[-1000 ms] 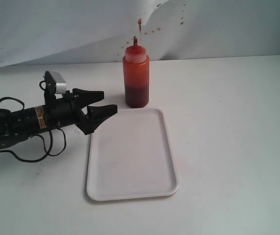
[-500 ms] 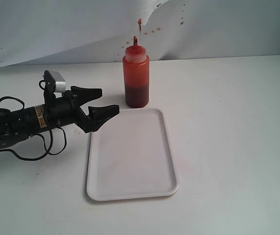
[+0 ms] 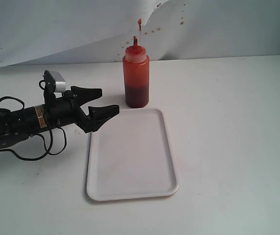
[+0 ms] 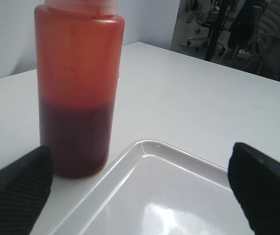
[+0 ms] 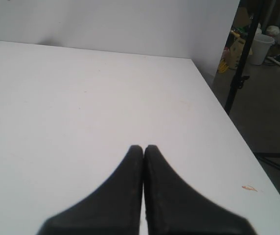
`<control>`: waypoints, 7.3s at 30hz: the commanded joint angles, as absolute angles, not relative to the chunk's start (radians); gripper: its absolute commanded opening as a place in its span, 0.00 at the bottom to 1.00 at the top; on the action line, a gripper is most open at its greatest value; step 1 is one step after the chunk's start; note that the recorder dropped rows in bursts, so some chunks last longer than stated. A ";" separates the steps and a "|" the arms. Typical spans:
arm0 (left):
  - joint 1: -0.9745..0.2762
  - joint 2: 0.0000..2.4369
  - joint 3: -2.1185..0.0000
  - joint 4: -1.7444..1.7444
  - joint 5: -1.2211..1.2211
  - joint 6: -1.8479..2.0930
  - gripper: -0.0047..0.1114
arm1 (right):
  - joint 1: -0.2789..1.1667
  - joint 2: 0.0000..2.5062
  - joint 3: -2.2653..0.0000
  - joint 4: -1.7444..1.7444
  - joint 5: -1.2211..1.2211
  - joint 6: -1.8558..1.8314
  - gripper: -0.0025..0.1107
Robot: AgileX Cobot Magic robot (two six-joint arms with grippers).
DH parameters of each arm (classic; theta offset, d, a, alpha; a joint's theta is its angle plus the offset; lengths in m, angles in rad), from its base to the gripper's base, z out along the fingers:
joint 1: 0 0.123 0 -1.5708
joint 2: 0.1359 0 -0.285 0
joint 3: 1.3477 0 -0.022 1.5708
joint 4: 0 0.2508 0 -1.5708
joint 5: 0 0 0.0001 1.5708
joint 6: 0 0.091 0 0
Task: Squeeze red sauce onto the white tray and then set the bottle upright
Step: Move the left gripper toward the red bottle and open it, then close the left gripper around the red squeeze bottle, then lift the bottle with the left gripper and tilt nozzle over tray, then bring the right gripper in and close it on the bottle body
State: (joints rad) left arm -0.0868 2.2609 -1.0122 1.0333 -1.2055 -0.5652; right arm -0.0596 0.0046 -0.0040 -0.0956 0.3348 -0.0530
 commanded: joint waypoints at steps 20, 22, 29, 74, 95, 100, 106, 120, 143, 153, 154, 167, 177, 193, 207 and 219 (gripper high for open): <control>-0.092 2.261 -1.017 1.068 -1.221 -0.575 0.94 | -0.068 0.000 0.000 -0.095 0.324 -0.047 0.02; -0.092 2.261 -1.017 1.086 -1.221 -0.575 0.94 | -0.068 0.000 0.000 -0.095 0.324 -0.047 0.02; -0.120 2.263 -1.017 0.952 -1.215 -0.400 0.94 | -0.068 0.000 0.000 -0.095 0.324 -0.047 0.02; -0.349 2.610 -1.607 0.613 -0.762 -0.419 0.94 | -0.068 0.000 0.000 -0.095 0.324 -0.047 0.02; -0.354 2.610 -1.611 0.611 -0.724 -0.411 0.51 | -0.068 0.000 0.000 -0.095 0.324 -0.047 0.02; -0.354 2.608 -1.611 0.611 -0.729 -0.411 0.04 | -0.068 0.000 0.000 -0.095 0.324 -0.047 0.02; -0.354 2.602 -1.611 0.578 -0.731 -0.436 0.05 | -0.068 0.000 0.000 -0.095 0.324 -0.047 0.02; -0.354 2.369 -1.604 0.703 -0.611 -0.551 0.04 | -0.068 0.000 0.000 -0.095 0.324 -0.047 0.02; -0.354 1.323 -0.817 1.034 -0.069 -0.598 0.04 | -0.022 0.000 0.000 -0.093 0.324 -0.047 0.02; -0.354 0.938 -0.625 1.063 0.078 -0.593 0.04 | -0.023 0.000 0.000 -0.090 0.324 -0.047 0.02; -0.354 0.909 -0.620 1.063 0.078 -0.593 0.04 | -0.023 0.000 0.000 -0.090 0.324 -0.047 0.02; -0.354 0.949 -0.569 1.063 0.136 -0.270 0.04 | -0.021 0.000 0.000 0.583 -0.324 0.083 0.02; -0.452 1.207 -0.639 1.065 0.095 0.009 0.04 | -0.019 0.000 -0.072 0.108 -0.281 0.315 0.02; -0.584 1.456 -0.768 1.354 0.346 0.039 0.04 | -0.019 0.697 -0.619 -1.238 -0.655 1.267 0.02; -0.768 1.456 -0.768 1.552 0.619 0.038 0.04 | -0.019 1.299 -0.713 -1.487 -0.939 1.282 0.05; -0.768 1.456 -0.768 1.636 0.627 0.038 0.04 | 0.316 1.299 -0.713 -1.593 -0.651 1.065 0.95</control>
